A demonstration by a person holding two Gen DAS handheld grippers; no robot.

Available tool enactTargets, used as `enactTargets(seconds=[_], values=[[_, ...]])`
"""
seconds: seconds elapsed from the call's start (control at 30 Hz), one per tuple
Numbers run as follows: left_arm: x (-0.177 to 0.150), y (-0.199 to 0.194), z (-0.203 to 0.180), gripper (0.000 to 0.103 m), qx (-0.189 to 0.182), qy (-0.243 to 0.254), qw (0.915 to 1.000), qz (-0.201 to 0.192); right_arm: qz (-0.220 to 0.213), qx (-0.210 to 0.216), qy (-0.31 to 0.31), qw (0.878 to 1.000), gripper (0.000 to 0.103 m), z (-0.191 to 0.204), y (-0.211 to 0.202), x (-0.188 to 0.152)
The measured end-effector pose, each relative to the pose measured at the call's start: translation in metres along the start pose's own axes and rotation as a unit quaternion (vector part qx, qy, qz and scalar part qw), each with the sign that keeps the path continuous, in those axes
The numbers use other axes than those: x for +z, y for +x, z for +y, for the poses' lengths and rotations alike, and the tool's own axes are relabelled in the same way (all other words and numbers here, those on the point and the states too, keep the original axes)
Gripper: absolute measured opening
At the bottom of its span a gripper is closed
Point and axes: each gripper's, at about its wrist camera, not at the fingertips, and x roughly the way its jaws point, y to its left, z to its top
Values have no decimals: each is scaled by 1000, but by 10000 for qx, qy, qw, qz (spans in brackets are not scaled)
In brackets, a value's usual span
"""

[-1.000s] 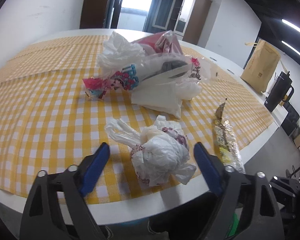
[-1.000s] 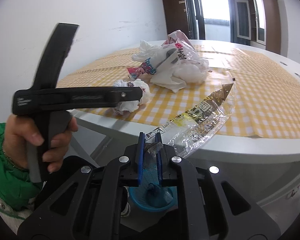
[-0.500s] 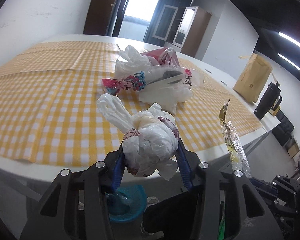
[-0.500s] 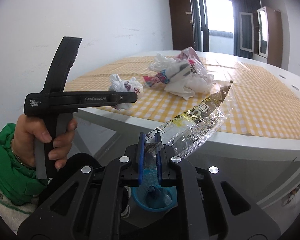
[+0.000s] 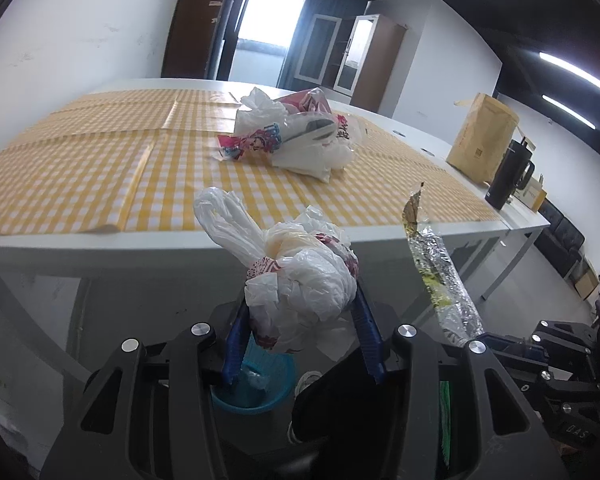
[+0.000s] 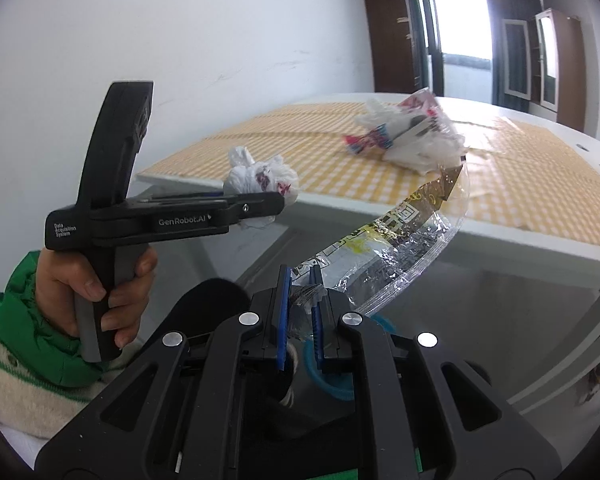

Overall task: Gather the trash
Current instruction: 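Carry the white bag and snack wrapper in both grippers over the wastebasket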

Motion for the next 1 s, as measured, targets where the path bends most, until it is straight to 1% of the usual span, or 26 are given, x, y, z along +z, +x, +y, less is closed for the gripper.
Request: enactTargets(seconds=[0.07,0.17,0.27,0.4,0.53,0.67,0.8,0.9,0.93,1.0], values=[[-9,-6,2,46,-27,26,10000,20,149,108,36,9998,9,3,3,-8],[-25,-6,11,46,17,45,9998,168,363,330,222,9985,9,5,11,-19],[-38,1,21,46,79,-44,9993,357,524,489,287,9970,9,8,22,-27],[-51,18,32,46,97,-165,9980,608,826,564,395,9942,9,5,46,-37],[-58,40,43,46,82,-268,9961,842,1055,565,582,9911,9,-3,69,-46],[-69,64,57,46,131,-407,9933,1071,1356,533,747,9865,9,-12,102,-57],[-79,86,72,46,97,-638,9896,1284,1598,423,758,9833,9,-22,137,-65],[-87,106,79,46,122,-651,9882,1382,1744,423,808,9804,9,-29,161,-69],[-90,114,81,46,161,-645,9873,1442,1802,415,829,9792,9,-30,170,-70],[-93,129,87,46,154,-800,9832,1631,1931,443,901,9760,9,-35,187,-73]])
